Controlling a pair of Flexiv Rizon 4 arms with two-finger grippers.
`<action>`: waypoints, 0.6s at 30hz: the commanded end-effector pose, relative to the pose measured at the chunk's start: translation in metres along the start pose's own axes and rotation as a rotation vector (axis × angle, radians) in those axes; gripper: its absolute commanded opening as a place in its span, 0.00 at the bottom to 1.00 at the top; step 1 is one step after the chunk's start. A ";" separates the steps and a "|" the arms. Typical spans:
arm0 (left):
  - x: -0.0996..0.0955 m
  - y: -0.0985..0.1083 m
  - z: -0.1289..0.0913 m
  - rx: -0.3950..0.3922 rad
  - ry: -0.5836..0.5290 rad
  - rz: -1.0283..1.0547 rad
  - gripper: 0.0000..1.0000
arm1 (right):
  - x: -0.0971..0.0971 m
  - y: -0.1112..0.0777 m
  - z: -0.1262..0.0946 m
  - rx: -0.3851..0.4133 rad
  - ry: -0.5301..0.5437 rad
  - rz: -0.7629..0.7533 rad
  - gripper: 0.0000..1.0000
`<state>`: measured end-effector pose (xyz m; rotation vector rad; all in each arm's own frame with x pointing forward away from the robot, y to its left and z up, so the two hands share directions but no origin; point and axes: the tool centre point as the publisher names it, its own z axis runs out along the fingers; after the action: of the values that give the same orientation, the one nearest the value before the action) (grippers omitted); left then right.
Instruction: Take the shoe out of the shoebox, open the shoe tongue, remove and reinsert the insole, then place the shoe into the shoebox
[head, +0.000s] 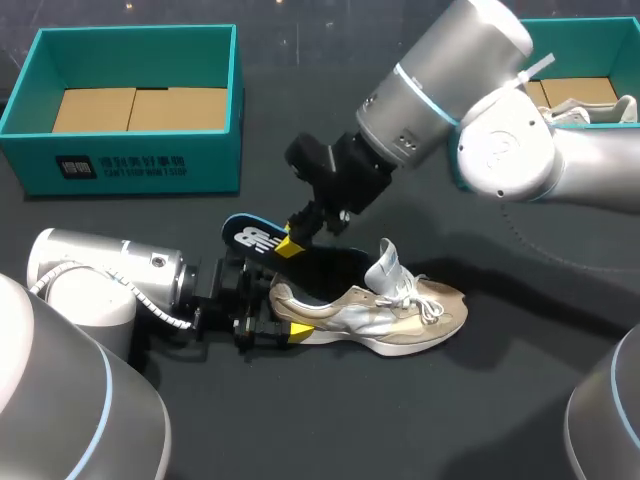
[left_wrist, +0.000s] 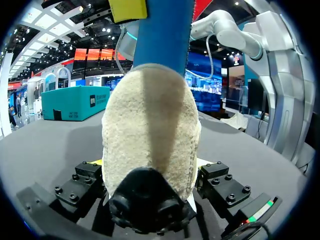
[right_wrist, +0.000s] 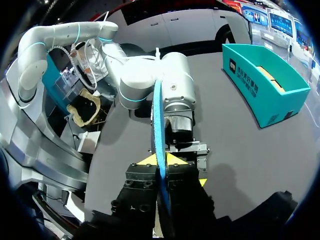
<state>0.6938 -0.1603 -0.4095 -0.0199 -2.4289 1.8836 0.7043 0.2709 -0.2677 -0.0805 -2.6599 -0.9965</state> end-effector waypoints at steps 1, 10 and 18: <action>0.001 0.001 0.002 -0.002 -0.001 0.000 0.00 | 0.002 0.006 -0.006 0.034 -0.006 0.002 0.00; 0.001 0.001 0.002 -0.002 -0.001 0.000 0.00 | 0.002 0.006 -0.006 0.034 -0.006 0.002 0.00; 0.001 0.001 0.002 -0.002 -0.001 0.000 0.00 | 0.009 0.033 -0.056 -0.042 -0.027 -0.077 0.00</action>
<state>0.6938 -0.1603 -0.4095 -0.0199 -2.4288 1.8836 0.7179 0.2788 -0.2299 -0.0121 -2.6862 -1.0594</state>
